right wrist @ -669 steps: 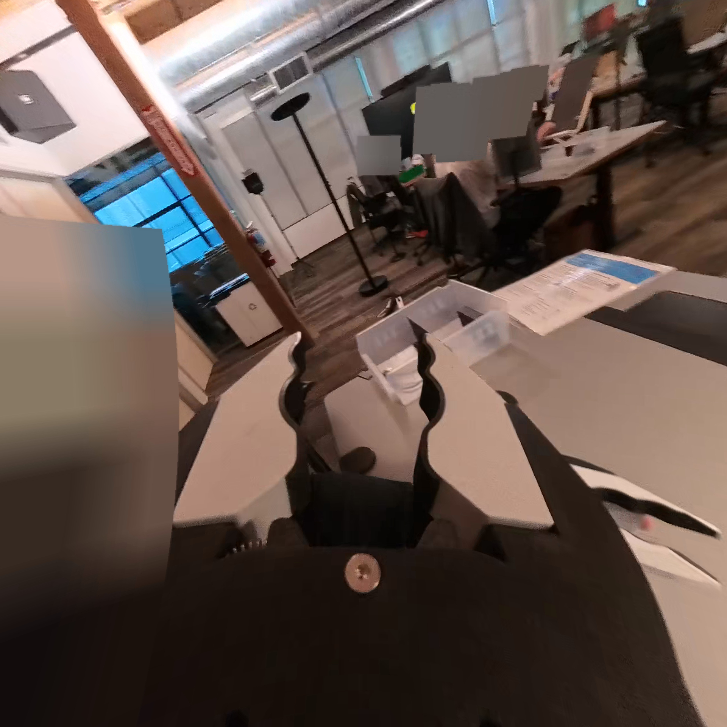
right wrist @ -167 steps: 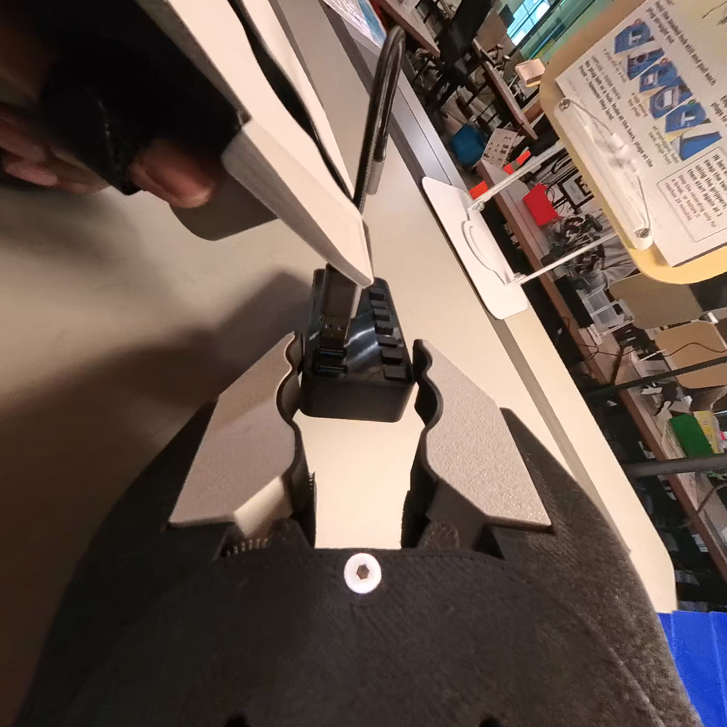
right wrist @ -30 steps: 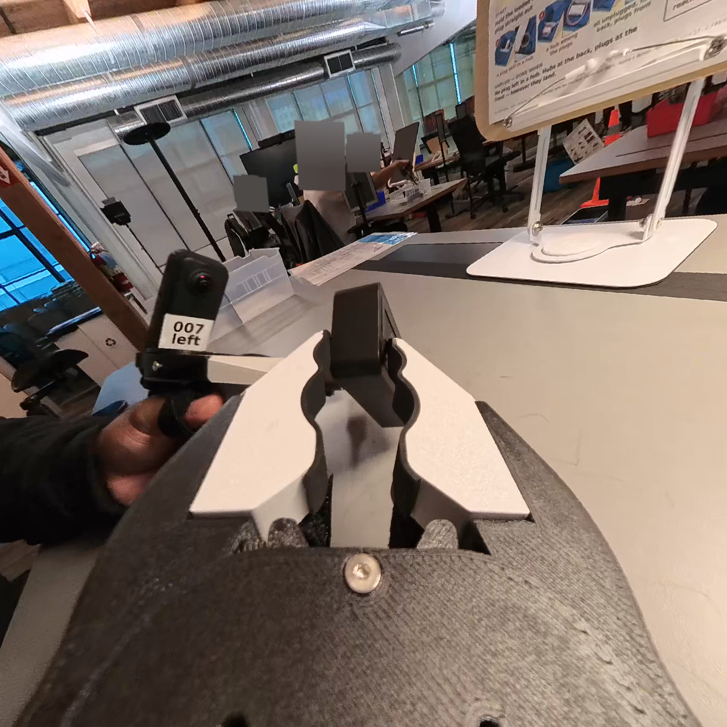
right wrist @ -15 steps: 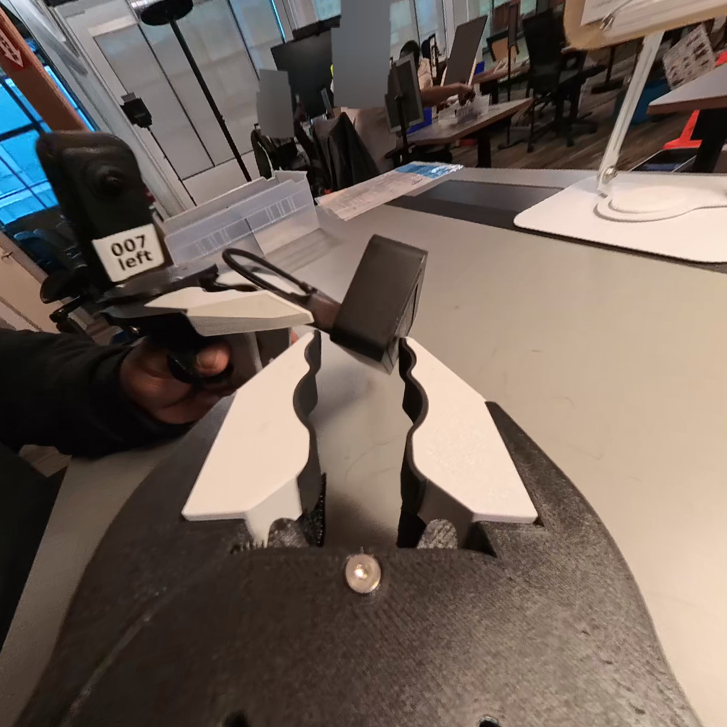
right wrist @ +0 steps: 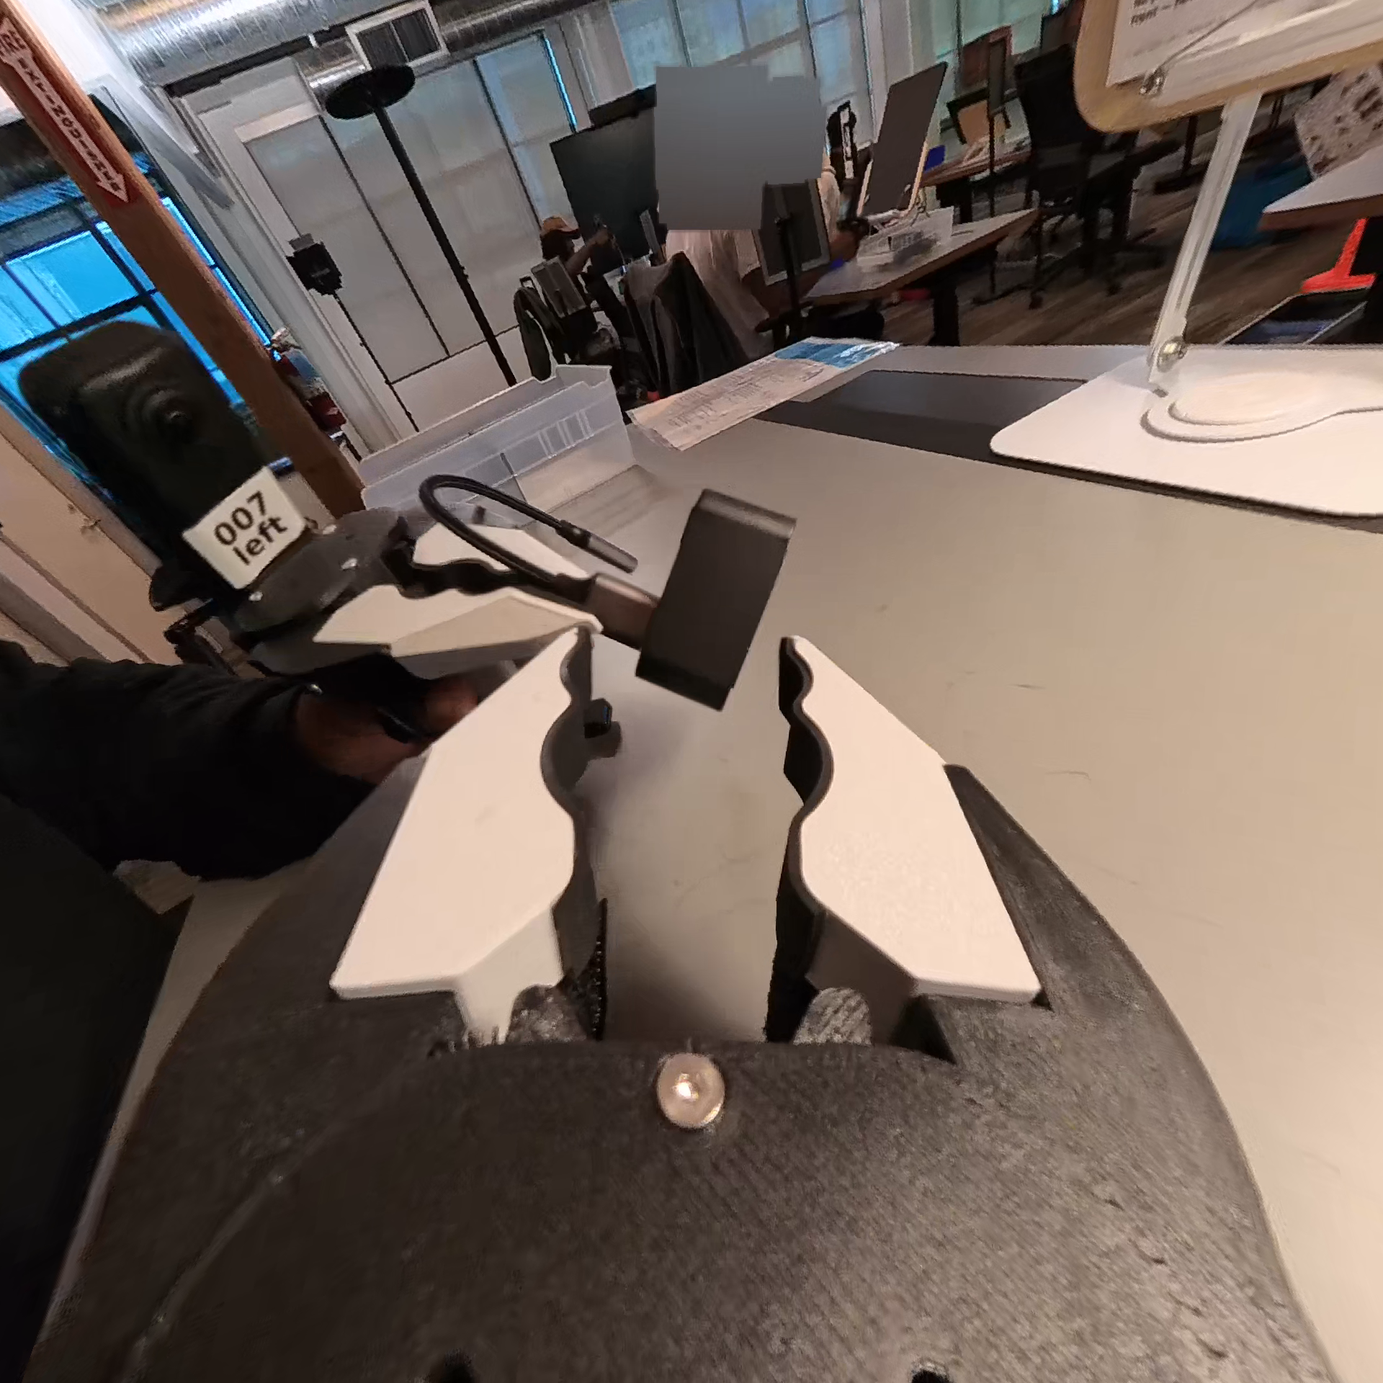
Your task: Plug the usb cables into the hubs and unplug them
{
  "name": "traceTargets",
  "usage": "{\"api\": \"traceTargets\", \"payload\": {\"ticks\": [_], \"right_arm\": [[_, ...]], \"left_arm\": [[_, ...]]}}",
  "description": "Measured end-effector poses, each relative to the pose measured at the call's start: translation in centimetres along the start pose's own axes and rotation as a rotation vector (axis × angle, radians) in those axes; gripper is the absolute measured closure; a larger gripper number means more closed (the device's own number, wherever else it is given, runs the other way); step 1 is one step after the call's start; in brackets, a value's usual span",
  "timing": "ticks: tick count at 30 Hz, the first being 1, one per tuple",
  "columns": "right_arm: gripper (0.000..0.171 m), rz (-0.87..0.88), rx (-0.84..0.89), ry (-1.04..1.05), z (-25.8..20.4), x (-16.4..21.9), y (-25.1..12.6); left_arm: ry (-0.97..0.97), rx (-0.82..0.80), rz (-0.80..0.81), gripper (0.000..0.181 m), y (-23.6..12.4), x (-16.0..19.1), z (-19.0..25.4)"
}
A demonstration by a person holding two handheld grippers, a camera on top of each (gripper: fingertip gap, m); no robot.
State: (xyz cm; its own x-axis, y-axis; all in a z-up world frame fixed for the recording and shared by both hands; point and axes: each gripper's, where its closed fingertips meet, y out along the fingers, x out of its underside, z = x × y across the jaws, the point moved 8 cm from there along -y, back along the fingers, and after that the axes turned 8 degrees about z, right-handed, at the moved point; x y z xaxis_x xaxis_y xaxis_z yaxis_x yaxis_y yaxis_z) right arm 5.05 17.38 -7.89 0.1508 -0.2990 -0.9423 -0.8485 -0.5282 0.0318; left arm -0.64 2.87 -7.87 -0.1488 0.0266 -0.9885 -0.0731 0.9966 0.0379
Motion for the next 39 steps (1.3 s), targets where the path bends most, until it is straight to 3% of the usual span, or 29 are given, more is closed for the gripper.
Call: {"api": "traceTargets", "payload": {"ticks": [3,5,9,13,15,22,26,32,39], "right_arm": [[0.122,-0.029,0.005,0.083,0.3,0.2,0.2],[0.135,-0.045,0.035,0.128,0.6,0.5,0.3],[0.142,-0.043,0.064,0.177,1.1,0.9,0.3],[0.144,0.031,0.11,0.095,0.8,0.6,0.2],[0.145,0.077,0.104,0.049,0.3,0.4,0.2],[0.145,0.197,0.098,-0.143,-1.5,-0.3,0.0],[0.143,0.204,0.1,-0.246,-2.2,-0.4,0.0],[0.138,0.101,0.118,-0.343,-2.3,-0.1,0.1],[0.144,0.049,0.077,-0.17,-2.3,0.3,0.5]], "left_arm": [[0.131,0.009,-0.03,0.171,0.2,0.3,0.3],[0.196,0.016,-0.04,0.171,0.3,0.4,0.7],[0.19,0.0,-0.066,0.169,0.5,0.8,0.7],[0.068,-0.017,-0.069,0.169,0.7,1.0,0.6],[-0.024,-0.017,-0.072,0.161,0.9,1.1,0.6],[-0.405,0.051,0.043,0.169,0.6,0.5,0.8],[-0.497,0.054,0.099,0.17,0.2,0.5,0.6],[-0.34,0.002,0.086,0.171,-0.1,0.3,0.4],[-0.06,-0.054,0.094,0.17,-0.4,-0.8,0.7]]}}
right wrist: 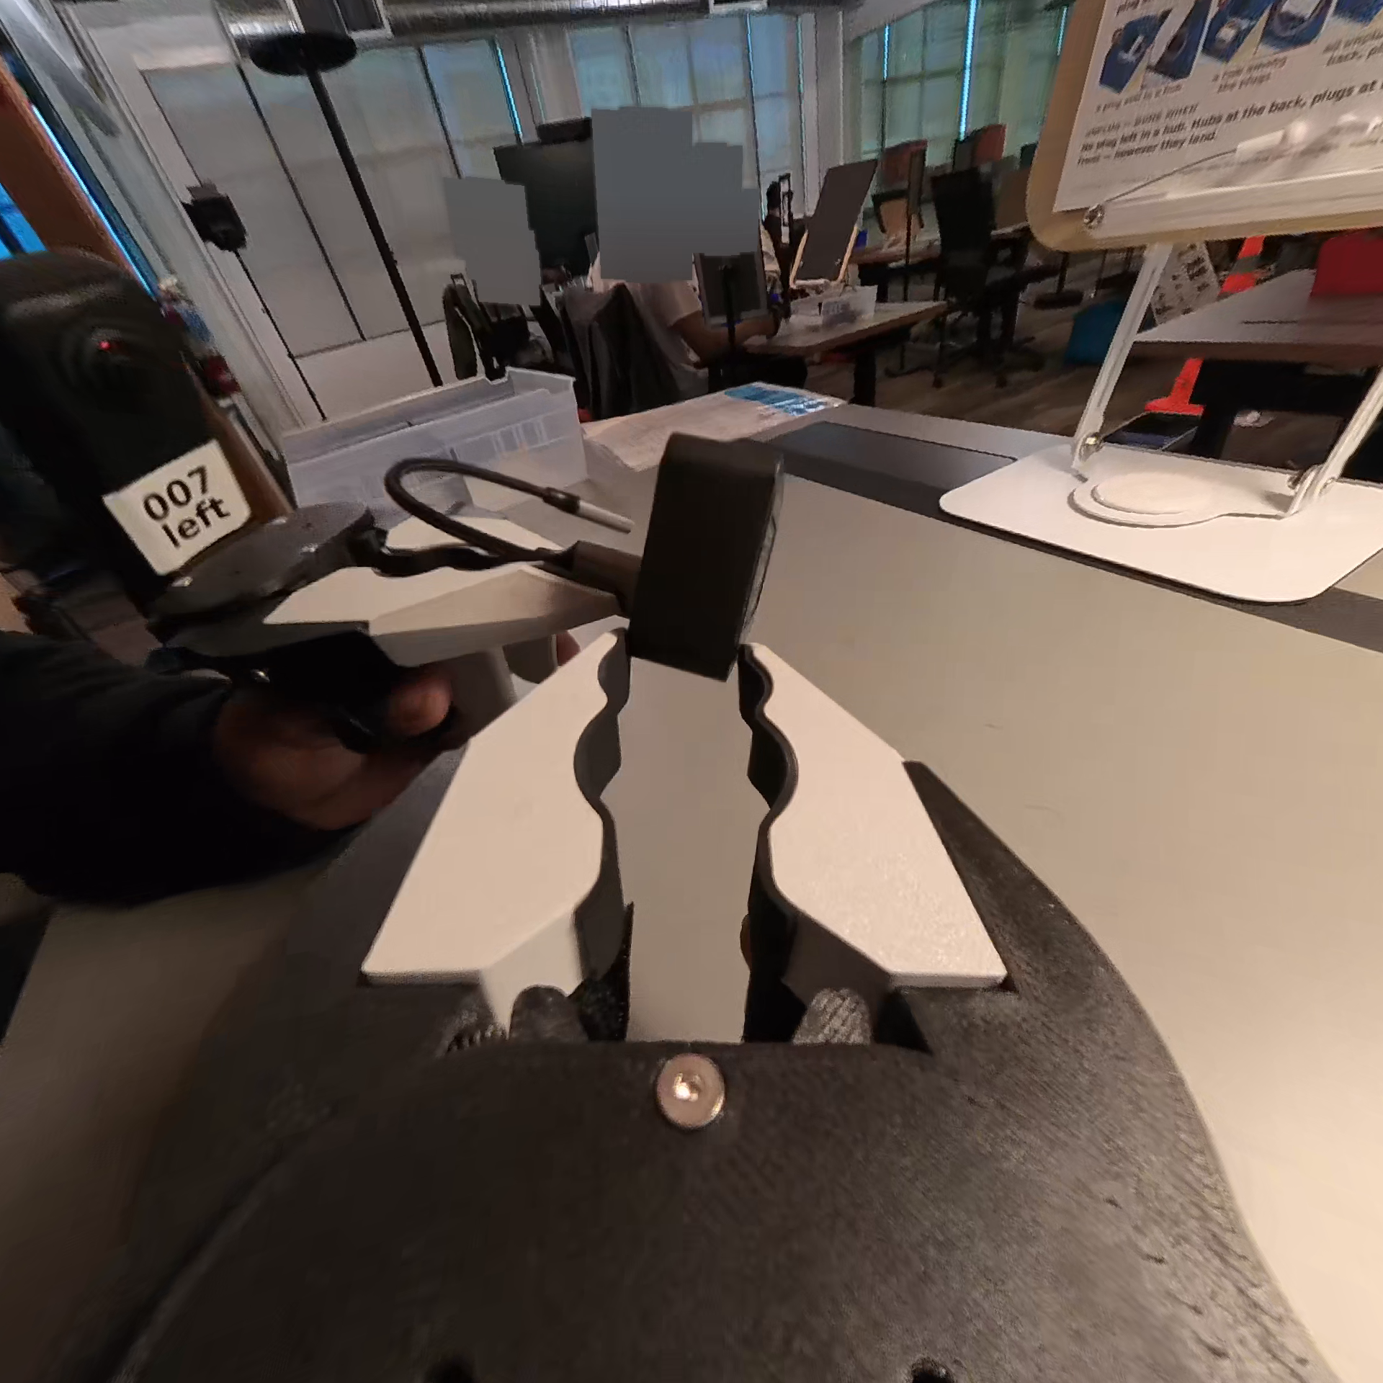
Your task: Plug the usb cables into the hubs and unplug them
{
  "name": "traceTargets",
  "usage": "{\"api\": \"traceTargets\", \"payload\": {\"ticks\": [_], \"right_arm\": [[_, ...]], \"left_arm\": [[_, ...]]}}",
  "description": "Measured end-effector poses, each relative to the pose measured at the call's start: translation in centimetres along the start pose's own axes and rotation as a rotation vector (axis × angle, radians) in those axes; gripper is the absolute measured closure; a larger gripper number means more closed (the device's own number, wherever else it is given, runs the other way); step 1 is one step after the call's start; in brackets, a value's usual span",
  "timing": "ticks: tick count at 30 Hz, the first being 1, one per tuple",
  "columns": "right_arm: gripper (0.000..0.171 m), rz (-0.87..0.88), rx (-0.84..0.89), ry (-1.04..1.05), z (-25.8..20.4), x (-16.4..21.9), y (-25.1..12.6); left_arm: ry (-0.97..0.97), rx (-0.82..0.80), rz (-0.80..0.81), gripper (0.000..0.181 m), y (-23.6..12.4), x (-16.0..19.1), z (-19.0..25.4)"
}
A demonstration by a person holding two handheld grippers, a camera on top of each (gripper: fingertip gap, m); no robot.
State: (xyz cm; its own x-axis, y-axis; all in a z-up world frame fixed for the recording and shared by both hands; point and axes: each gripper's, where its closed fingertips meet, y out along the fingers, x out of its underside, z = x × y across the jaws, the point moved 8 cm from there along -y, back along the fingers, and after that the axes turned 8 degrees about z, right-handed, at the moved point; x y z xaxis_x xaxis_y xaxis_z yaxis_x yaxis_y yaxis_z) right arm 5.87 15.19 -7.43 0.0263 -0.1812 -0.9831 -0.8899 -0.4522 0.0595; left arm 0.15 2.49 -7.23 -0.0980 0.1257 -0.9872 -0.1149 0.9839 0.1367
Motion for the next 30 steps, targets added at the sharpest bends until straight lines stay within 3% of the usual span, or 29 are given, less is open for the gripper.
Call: {"api": "traceTargets", "payload": {"ticks": [6,13,30], "right_arm": [[0.134,0.048,0.026,-0.118,-0.26,-0.52,-0.33],[0.143,0.076,0.013,-0.078,-0.11,-0.8,-0.57],[0.143,0.088,0.041,-0.012,-0.71,-0.19,-0.21]], "left_arm": [[0.06,0.003,0.004,0.17,-0.1,-0.39,0.2],[0.102,0.017,-0.022,0.17,0.03,-0.01,0.25],[0.108,-0.001,-0.018,0.171,-0.16,0.38,0.13]]}}
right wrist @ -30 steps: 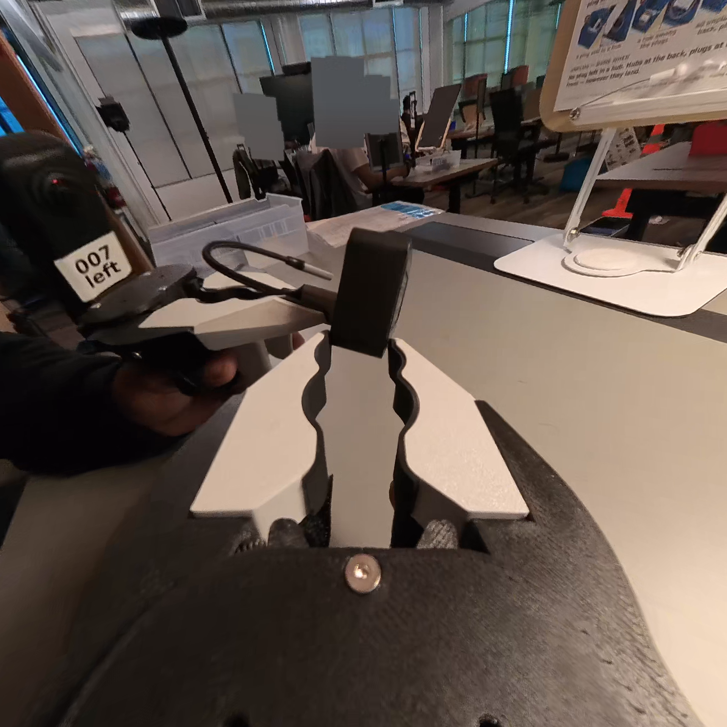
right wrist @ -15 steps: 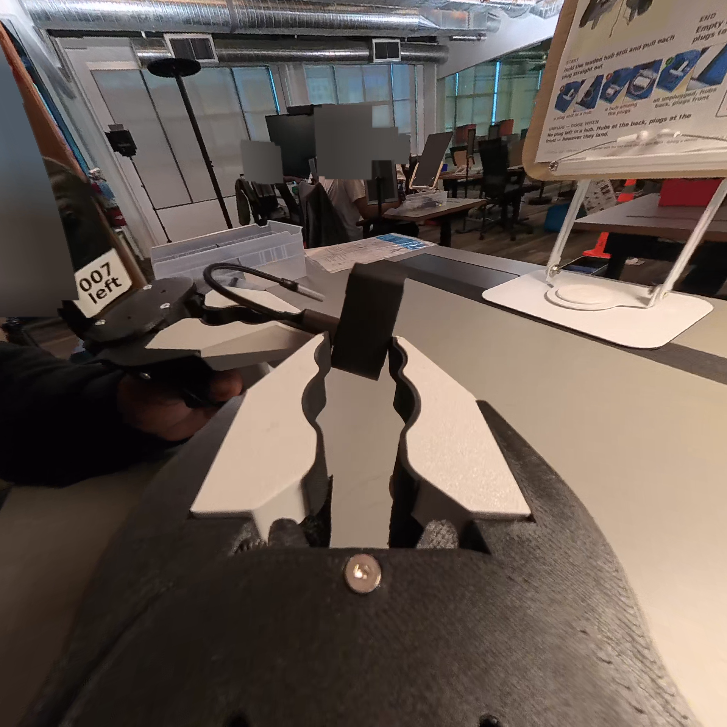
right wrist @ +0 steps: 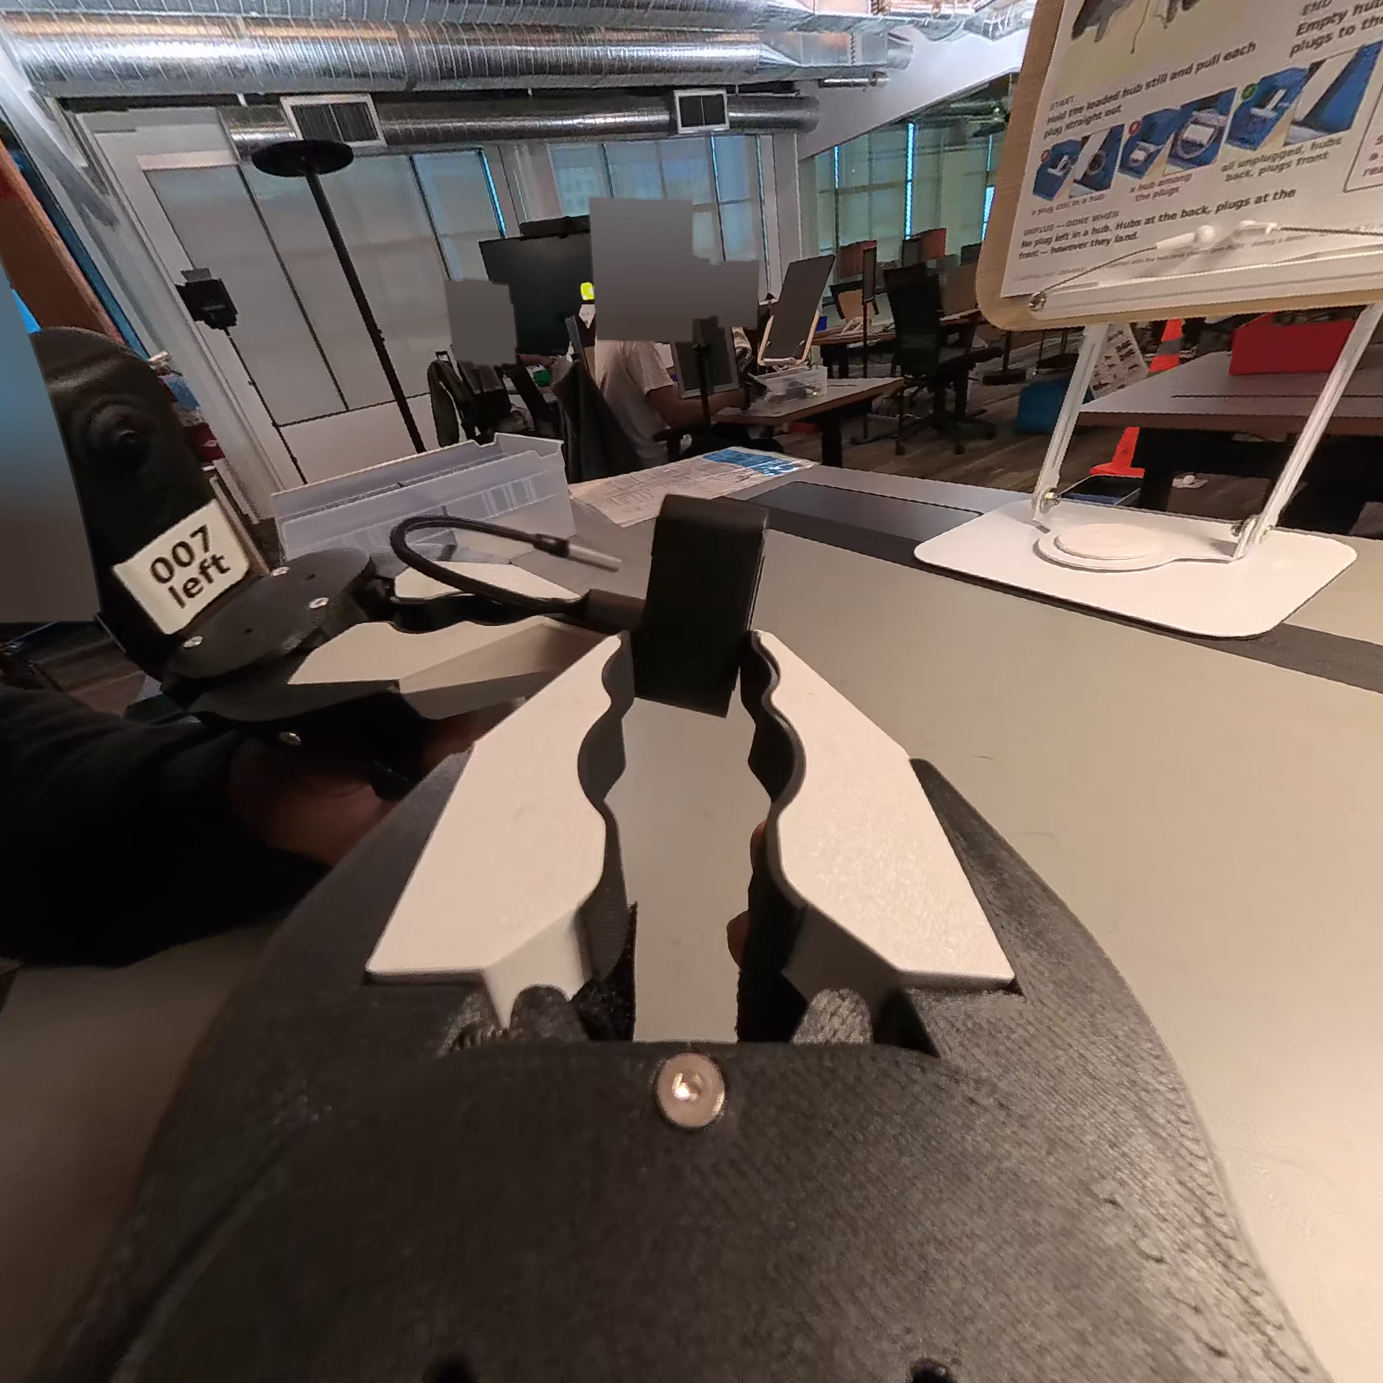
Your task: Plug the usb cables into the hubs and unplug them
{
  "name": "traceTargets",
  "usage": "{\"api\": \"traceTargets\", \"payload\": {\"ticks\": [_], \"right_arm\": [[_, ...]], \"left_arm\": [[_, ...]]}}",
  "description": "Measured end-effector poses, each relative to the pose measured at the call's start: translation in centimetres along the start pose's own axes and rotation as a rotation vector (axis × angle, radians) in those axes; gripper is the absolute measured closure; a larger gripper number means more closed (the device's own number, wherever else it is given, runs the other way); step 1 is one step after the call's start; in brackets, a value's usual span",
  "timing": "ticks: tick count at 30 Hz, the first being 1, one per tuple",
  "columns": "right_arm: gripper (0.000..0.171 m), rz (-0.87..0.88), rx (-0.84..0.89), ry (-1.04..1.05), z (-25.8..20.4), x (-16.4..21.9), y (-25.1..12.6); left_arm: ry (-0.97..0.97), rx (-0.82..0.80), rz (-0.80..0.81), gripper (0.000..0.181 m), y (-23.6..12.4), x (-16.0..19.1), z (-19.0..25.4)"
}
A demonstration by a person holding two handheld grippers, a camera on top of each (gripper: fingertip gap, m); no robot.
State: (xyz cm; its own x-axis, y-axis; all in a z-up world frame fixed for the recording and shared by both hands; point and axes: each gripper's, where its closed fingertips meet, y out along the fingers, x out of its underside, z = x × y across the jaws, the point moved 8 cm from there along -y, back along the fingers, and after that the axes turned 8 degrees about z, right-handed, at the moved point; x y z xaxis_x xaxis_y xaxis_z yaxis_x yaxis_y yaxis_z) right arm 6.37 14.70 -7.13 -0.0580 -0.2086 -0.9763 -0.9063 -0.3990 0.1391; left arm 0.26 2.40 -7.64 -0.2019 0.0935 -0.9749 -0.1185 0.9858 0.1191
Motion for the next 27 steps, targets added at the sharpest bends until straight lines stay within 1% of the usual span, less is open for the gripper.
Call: {"api": "traceTargets", "payload": {"ticks": [3,7,10,13,15,19,22,24,27], "right_arm": [[0.142,-0.015,-0.001,0.02,0.2,0.1,0.1],[0.14,-0.059,-0.025,0.034,0.9,0.5,0.2],[0.122,-0.083,-0.017,-0.018,1.6,0.9,0.0],[0.101,-0.144,-0.018,-0.112,2.2,1.3,0.0],[0.094,-0.198,-0.014,-0.189,2.3,1.9,0.2],[0.083,-0.253,-0.044,-0.263,1.7,2.4,0.4],[0.082,-0.309,-0.06,-0.328,1.5,2.8,0.4],[0.085,-0.371,-0.062,-0.377,1.6,3.4,0.4],[0.103,-0.408,-0.073,-0.429,1.4,4.0,0.2]], "left_arm": [[0.012,0.003,-0.015,0.17,0.1,0.1,-0.1],[0.052,0.016,-0.072,0.17,0.4,0.0,-0.3],[0.107,-0.007,-0.104,0.171,0.3,-0.1,-0.8],[0.107,0.002,-0.14,0.17,0.3,0.0,-1.3],[0.091,0.026,-0.184,0.17,0.4,0.4,-1.3],[0.097,0.098,-0.247,0.17,0.7,1.2,-0.6],[0.098,0.179,-0.287,0.172,0.9,1.7,0.0],[0.073,0.222,-0.291,0.17,0.9,1.8,0.3],[0.03,0.262,-0.303,0.171,1.0,2.2,0.2]]}}
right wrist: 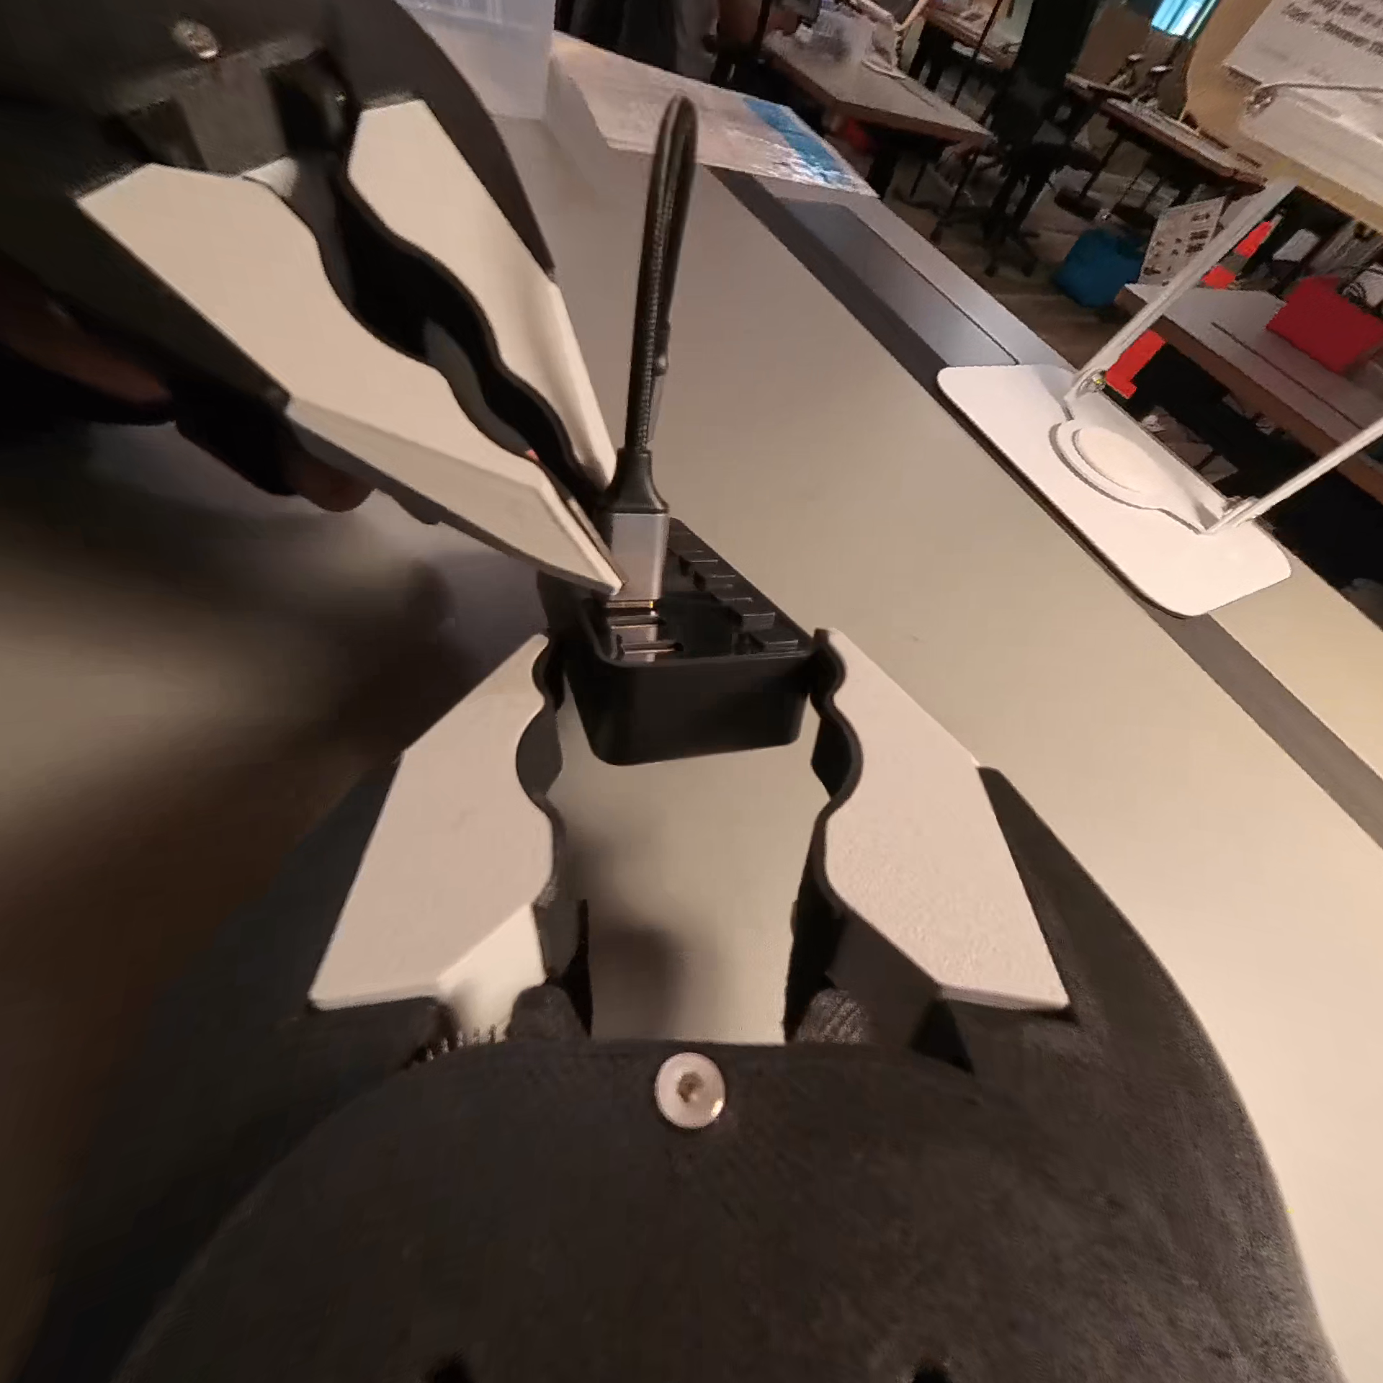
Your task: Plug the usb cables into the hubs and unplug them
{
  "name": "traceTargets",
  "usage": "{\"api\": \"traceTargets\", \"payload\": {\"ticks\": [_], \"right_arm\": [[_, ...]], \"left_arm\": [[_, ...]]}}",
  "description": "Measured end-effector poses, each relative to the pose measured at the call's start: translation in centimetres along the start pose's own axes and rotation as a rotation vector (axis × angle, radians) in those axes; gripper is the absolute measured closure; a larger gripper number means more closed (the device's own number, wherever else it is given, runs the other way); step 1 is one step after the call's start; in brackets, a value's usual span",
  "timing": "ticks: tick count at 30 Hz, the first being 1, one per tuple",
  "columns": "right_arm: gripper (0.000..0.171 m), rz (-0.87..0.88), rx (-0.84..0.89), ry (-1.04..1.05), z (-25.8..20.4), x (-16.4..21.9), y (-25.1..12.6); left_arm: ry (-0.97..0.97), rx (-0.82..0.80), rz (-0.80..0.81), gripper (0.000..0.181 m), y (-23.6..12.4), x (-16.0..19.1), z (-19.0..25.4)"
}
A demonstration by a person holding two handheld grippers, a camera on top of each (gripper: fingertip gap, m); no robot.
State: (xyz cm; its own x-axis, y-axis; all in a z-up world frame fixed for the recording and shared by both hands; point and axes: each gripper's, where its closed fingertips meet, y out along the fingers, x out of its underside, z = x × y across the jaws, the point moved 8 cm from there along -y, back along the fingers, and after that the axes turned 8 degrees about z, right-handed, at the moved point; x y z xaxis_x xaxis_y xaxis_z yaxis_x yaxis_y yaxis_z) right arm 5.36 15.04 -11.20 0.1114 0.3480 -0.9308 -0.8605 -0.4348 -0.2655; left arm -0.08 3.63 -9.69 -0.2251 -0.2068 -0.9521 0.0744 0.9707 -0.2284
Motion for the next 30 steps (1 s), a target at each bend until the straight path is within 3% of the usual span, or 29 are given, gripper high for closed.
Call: {"api": "traceTargets", "payload": {"ticks": [9,12,19,27,30], "right_arm": [[0.109,-0.09,0.034,0.036,1.0,1.2,0.1],[0.109,-0.132,0.052,0.084,1.6,1.7,0.1],[0.11,-0.238,0.071,0.123,2.0,2.7,0.3],[0.112,-0.303,0.054,0.136,1.9,3.3,0.4],[0.111,-0.301,0.057,0.129,1.8,3.3,0.4]], "left_arm": [[-0.066,0.12,-0.111,0.156,-1.0,0.7,-1.5],[-0.11,0.163,-0.155,0.147,-3.4,0.3,-3.4],[-0.247,0.069,-0.285,0.144,-10.6,2.1,-9.1],[-0.221,0.31,-0.484,0.142,-9.4,5.0,-5.5],[-0.199,0.31,-0.585,0.14,-8.5,6.0,-4.6]]}}
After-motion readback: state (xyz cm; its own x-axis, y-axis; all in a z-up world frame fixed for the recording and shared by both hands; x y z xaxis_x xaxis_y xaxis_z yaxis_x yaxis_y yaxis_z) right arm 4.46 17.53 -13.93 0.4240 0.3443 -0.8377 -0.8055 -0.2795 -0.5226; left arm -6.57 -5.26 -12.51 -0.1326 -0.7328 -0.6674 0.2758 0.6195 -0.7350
